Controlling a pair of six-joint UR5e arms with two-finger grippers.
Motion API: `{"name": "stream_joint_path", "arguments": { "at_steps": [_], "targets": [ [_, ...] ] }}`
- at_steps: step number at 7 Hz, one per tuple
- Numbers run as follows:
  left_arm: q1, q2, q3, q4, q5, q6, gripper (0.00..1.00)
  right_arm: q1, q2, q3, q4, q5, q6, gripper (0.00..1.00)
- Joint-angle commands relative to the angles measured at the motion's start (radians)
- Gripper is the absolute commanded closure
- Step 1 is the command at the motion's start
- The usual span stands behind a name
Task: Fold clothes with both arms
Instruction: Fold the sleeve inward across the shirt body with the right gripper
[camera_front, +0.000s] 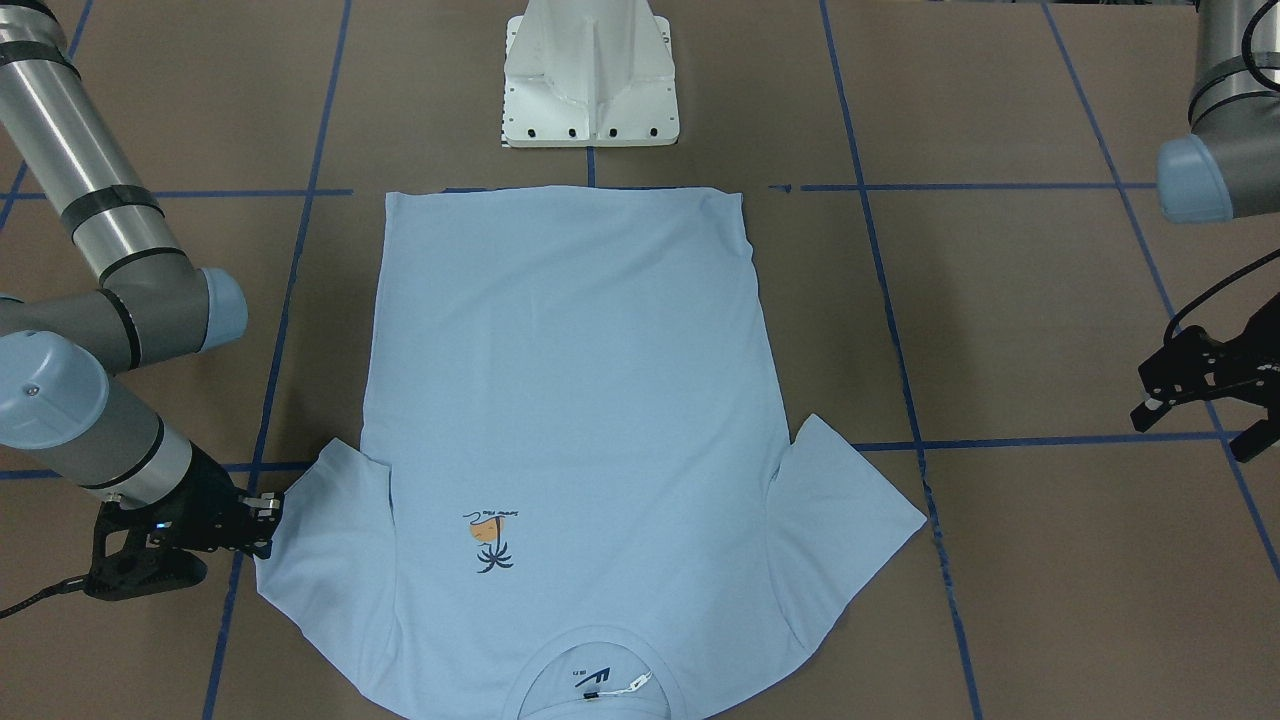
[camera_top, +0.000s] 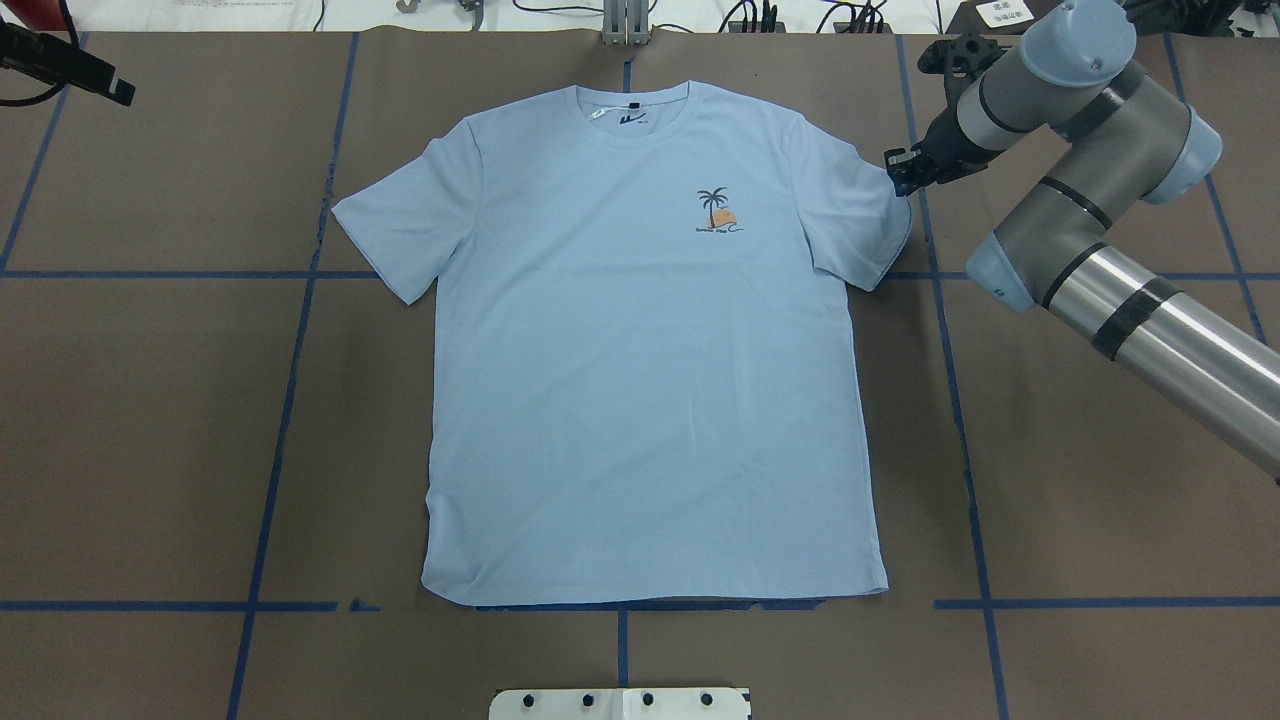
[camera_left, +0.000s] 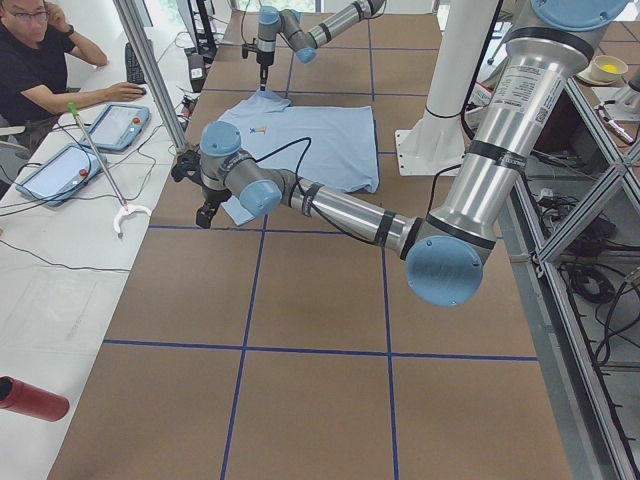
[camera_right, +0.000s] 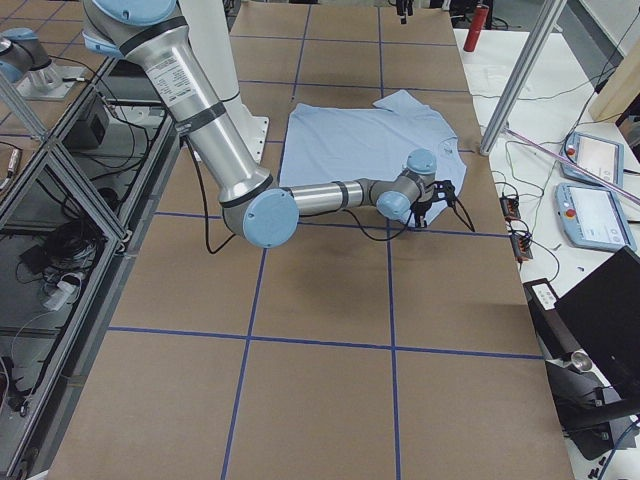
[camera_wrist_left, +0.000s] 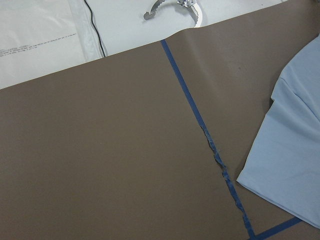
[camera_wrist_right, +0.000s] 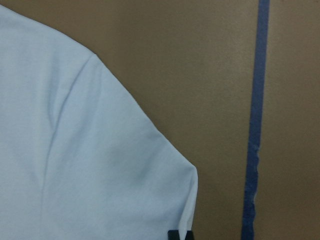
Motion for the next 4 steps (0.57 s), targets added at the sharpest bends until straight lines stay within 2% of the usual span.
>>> {"name": "stream_joint_path", "arguments": {
  "at_steps": [1,2,3,4],
  "targets": [
    [-0.001,0.001,-0.005,0.0,0.0,-0.011,0.0,-0.023,0.041,0.063,-0.046,0.002,0.004,1.0],
    [-0.001,0.001,-0.006,0.0,0.0,-0.013,0.0,-0.08,0.097,0.06,-0.066,-0.016,0.077,1.0],
    [-0.001,0.001,-0.006,0.0,0.0,-0.013,0.0,-0.13,0.156,0.048,-0.088,-0.092,0.134,1.0],
    [-0.001,0.001,-0.006,0.0,0.0,-0.013,0.0,-0.176,0.242,-0.008,-0.138,-0.19,0.14,1.0]
  ]
}}
